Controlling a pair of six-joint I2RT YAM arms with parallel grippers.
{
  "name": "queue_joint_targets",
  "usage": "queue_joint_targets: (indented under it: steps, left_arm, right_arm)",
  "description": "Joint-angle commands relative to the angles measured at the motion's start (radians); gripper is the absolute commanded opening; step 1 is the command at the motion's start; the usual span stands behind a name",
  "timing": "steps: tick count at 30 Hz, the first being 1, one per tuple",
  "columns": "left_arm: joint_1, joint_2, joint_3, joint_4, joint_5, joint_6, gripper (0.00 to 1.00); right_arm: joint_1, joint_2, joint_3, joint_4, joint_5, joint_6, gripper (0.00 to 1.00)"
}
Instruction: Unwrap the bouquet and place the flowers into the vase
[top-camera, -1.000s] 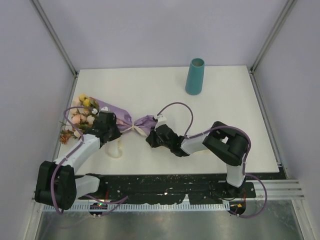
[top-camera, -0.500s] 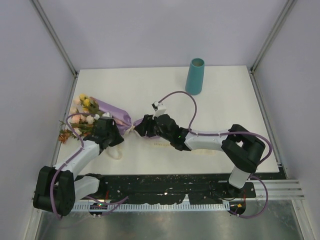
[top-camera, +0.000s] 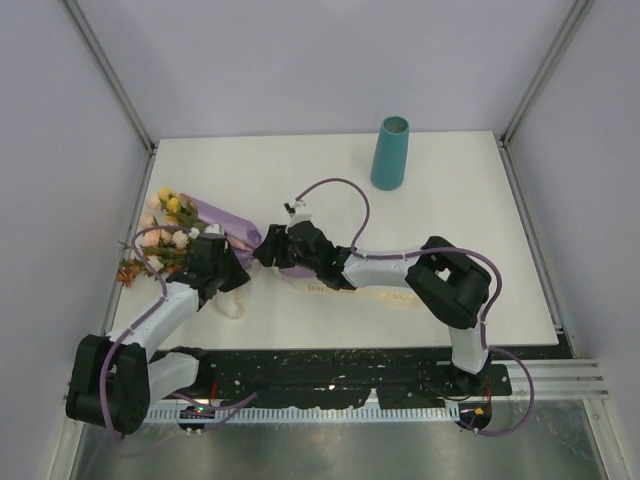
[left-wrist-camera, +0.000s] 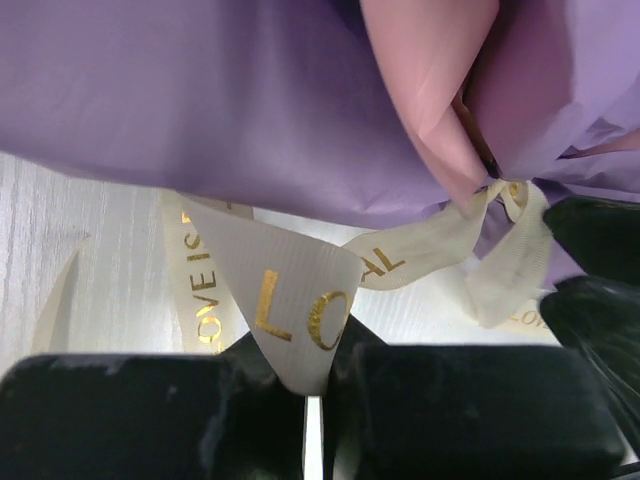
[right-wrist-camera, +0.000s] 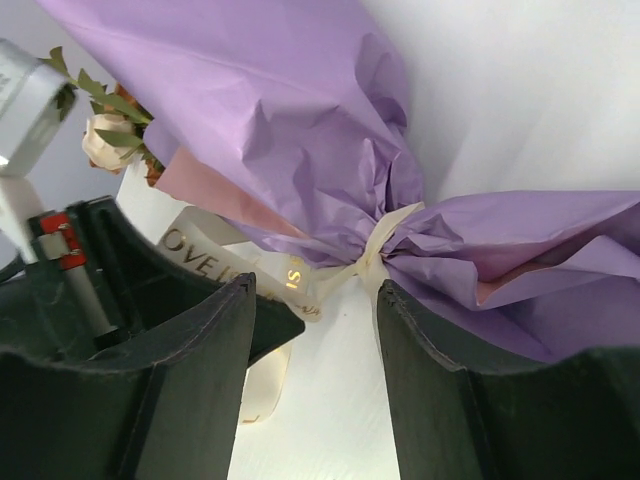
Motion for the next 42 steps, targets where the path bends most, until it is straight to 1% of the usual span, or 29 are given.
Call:
queue_joint_targets:
  steps: [1, 2, 3, 4, 6, 10, 17, 19, 22, 23, 24, 25, 27, 29, 32, 36, 37, 42]
  left_arm:
    - [0.002, -0.083, -0.004, -0.01, -0.064, -0.04, 0.21]
    - [0.004, -0.112, -0.001, -0.028, -0.08, -0.045, 0.36]
    - [0.002, -0.139, 0.007, -0.044, -0.09, -0.049, 0.45]
    - [0.004, -0.162, 0.022, -0.065, -0.104, -0.052, 0.5]
    - [0.004, -0.206, 0.053, -0.102, -0.127, -0.054, 0.53]
    - [0.027, -0.235, 0.114, -0.136, -0.156, -0.037, 0.54]
    - [0.117, -0.127, 0.204, -0.162, -0.133, -0.035, 0.56]
    - [0.12, -0.104, 0.212, -0.153, -0.133, -0.042, 0.57]
    - [0.123, -0.065, 0.206, -0.133, -0.13, -0.055, 0.58]
    - [0.125, -0.052, 0.205, -0.131, -0.13, -0.06, 0.58]
    - [0.128, -0.036, 0.205, -0.13, -0.129, -0.065, 0.58]
    - [0.126, -0.021, 0.206, -0.128, -0.129, -0.069, 0.58]
    - [0.131, 0.001, 0.206, -0.124, -0.129, -0.072, 0.57]
    - [0.134, 0.016, 0.205, -0.119, -0.13, -0.075, 0.57]
    - [0.137, 0.027, 0.202, -0.118, -0.132, -0.074, 0.56]
    - [0.14, 0.031, 0.18, -0.105, -0.137, -0.072, 0.56]
    - [0.14, 0.033, 0.175, -0.102, -0.137, -0.072, 0.55]
    - [0.14, 0.045, 0.165, -0.096, -0.132, -0.075, 0.55]
  right_arm:
    - [-0.001, 0.023, 0.057, -0.001, 0.033, 0.019, 0.57]
    - [-0.005, 0.035, 0.062, 0.001, 0.03, 0.019, 0.57]
    - [-0.006, 0.041, 0.071, 0.001, 0.023, 0.021, 0.57]
    - [-0.008, 0.052, 0.079, 0.001, 0.016, 0.021, 0.57]
    - [-0.011, 0.063, 0.082, 0.002, 0.009, 0.028, 0.57]
    - [-0.015, 0.077, 0.076, 0.028, -0.002, 0.047, 0.56]
    - [-0.017, 0.109, 0.065, 0.087, -0.017, 0.059, 0.57]
    - [-0.017, 0.115, 0.063, 0.093, -0.017, 0.053, 0.56]
    - [-0.017, 0.114, 0.054, 0.101, -0.005, 0.05, 0.5]
    - [-0.017, 0.108, 0.053, 0.101, 0.004, 0.047, 0.46]
    - [-0.015, 0.101, 0.048, 0.099, 0.012, 0.047, 0.45]
    - [-0.014, 0.085, 0.045, 0.096, 0.031, 0.031, 0.41]
    - [-0.003, 0.049, 0.03, 0.082, 0.071, 0.002, 0.38]
    - [0.009, 0.017, 0.033, 0.056, 0.111, -0.033, 0.36]
    - [0.022, 0.006, 0.065, -0.005, 0.141, -0.081, 0.36]
    - [0.022, 0.04, 0.117, -0.047, 0.153, -0.078, 0.36]
    - [0.023, 0.049, 0.129, -0.054, 0.162, -0.078, 0.34]
    - [0.023, 0.058, 0.134, -0.045, 0.171, -0.064, 0.32]
